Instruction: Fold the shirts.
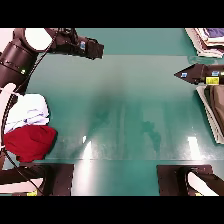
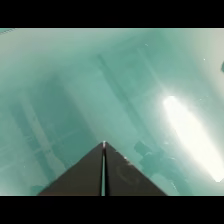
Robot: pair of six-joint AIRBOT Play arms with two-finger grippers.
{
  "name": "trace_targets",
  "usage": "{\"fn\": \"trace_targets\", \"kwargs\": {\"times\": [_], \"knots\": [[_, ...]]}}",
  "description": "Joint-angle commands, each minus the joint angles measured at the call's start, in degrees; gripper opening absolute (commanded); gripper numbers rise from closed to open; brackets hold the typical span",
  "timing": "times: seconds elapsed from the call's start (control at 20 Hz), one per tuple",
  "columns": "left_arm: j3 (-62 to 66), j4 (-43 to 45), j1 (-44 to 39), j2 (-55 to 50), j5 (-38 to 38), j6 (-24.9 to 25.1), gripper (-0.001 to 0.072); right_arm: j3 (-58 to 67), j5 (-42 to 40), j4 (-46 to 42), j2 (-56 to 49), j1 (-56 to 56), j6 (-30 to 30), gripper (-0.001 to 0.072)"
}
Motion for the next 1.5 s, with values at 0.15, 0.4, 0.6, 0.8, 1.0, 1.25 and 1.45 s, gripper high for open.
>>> {"fn": "trace_targets", "kwargs": {"times": [0.15, 0.4, 0.6, 0.8, 1.0, 1.25, 1.45], "knots": [[0.02, -0.39, -0.02, -0.02, 2.34, -0.22, 0.0026, -0.02, 1.75, 0.00, 0.04, 0.04, 0.02, 0.0015], [0.00, 4.04, 6.49, 1.99, -7.87, 0.00, 0.0025, -0.02, 1.46, 0.00, 0.04, 0.04, 0.04, 0.0015], [-7.02, 5.88, 23.32, 8.50, -18.64, 0.09, 0.0026, -0.02, 1.46, 0.02, 0.04, 0.04, 0.04, 0.0015], [-21.59, 10.08, 38.56, 17.40, -20.22, 0.02, 0.0026, -0.02, 1.44, 0.00, 0.04, 0.04, 0.04, 0.0015], [-33.31, 15.28, 46.36, 18.40, -20.52, -3.67, 0.0713, -0.02, 0.42, 0.02, 0.04, 0.04, 0.04, 0.0015], [-46.88, 16.79, 47.67, 18.40, -8.81, -4.98, 0.0714, -0.02, -0.07, 0.00, 0.04, 0.11, 0.04, 0.0015], [-48.41, 16.79, 47.67, 18.43, -5.40, -6.01, 0.0351, -0.02, -0.13, 0.00, 0.02, 0.11, 0.04, 0.0015]]}}
